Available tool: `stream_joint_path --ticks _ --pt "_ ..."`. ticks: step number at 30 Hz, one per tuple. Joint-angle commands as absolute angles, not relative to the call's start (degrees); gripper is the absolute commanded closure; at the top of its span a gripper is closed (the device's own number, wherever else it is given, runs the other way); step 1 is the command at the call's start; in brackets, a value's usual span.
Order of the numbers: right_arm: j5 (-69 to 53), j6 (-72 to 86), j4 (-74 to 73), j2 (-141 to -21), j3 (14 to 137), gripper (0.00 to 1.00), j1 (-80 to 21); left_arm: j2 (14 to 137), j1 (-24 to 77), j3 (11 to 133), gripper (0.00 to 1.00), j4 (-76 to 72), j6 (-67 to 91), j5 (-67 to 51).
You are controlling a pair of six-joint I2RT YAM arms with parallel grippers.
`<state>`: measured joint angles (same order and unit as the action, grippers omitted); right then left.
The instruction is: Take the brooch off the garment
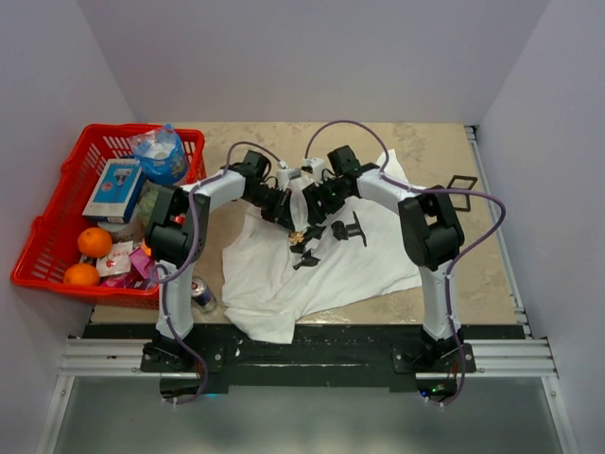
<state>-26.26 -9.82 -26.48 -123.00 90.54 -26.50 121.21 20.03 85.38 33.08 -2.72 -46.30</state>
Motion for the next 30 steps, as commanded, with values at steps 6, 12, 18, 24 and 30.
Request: stream_joint_path --ticks 6,12,18,24,30 --pt "-24.6 -9.1 -26.4 -124.7 92.3 0.37 -27.6 122.3 20.2 86.2 1.0 34.9 -4.9 -49.5" --pt "-24.4 -9.1 -26.5 -124.8 92.3 0.37 -27.7 122.6 20.4 85.6 1.0 34.3 -4.5 -49.5" --pt "-24.1 -9.1 -26.5 -124.8 92.2 0.37 -27.8 123.1 20.7 85.3 1.0 33.7 -4.0 -49.7" --pt "-23.9 -9.1 -26.5 -124.9 92.1 0.37 -27.9 123.7 20.7 85.2 1.0 33.7 -3.6 -48.6" --pt "-23.6 -9.2 -26.5 -124.9 92.1 0.37 -27.9 124.6 20.8 85.3 1.0 33.4 -3.3 -48.0"
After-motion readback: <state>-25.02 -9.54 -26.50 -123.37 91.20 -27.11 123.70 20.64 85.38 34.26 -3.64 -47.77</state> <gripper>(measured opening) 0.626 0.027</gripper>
